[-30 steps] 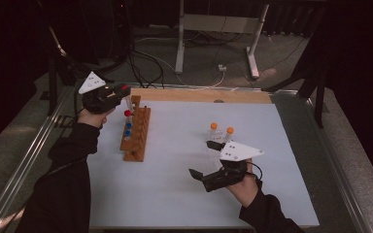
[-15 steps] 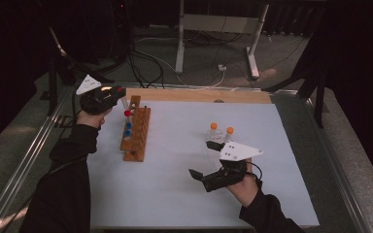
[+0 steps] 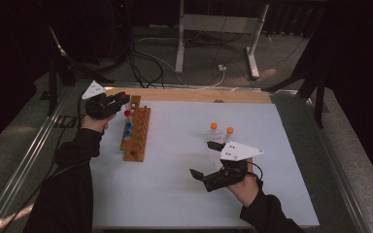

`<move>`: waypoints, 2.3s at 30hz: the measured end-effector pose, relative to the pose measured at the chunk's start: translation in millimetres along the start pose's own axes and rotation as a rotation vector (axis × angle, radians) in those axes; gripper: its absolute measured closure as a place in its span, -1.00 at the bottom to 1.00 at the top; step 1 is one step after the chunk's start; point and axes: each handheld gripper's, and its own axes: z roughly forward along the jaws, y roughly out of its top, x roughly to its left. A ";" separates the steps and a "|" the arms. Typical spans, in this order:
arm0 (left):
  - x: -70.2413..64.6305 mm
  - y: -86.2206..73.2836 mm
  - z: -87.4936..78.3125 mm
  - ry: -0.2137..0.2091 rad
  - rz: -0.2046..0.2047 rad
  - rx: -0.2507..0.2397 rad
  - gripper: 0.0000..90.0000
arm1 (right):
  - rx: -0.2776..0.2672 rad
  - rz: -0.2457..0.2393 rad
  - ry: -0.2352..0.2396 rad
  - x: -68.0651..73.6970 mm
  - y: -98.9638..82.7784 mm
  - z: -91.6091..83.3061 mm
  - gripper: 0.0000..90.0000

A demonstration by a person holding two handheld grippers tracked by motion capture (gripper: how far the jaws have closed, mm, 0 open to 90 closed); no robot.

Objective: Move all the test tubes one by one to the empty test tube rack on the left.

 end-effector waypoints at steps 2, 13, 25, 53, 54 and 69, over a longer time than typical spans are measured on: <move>0.0 -4.2 1.8 -0.004 -0.007 0.008 0.59 | 0.000 -0.003 0.001 -0.1 0.1 0.0 -1.00; 2.0 -16.1 7.2 -0.018 -0.043 0.033 0.59 | 0.000 -0.004 0.002 0.0 0.3 -0.2 -1.00; 3.8 -22.2 9.6 -0.015 -0.064 0.047 0.57 | -0.002 0.001 0.000 -0.8 0.6 -1.7 -1.00; -51.2 -12.0 -64.4 -0.209 0.056 -0.039 -0.99 | -0.010 0.033 -0.159 -54.2 -1.3 -34.7 -1.00; -54.7 -13.9 -67.3 -0.219 0.056 -0.043 -0.99 | -0.005 0.040 -0.172 -58.5 -4.0 -35.6 -1.00; -98.9 -44.9 -89.9 -0.288 0.088 -0.040 -0.99 | 0.099 0.146 -0.312 -114.0 -54.7 -22.8 -0.35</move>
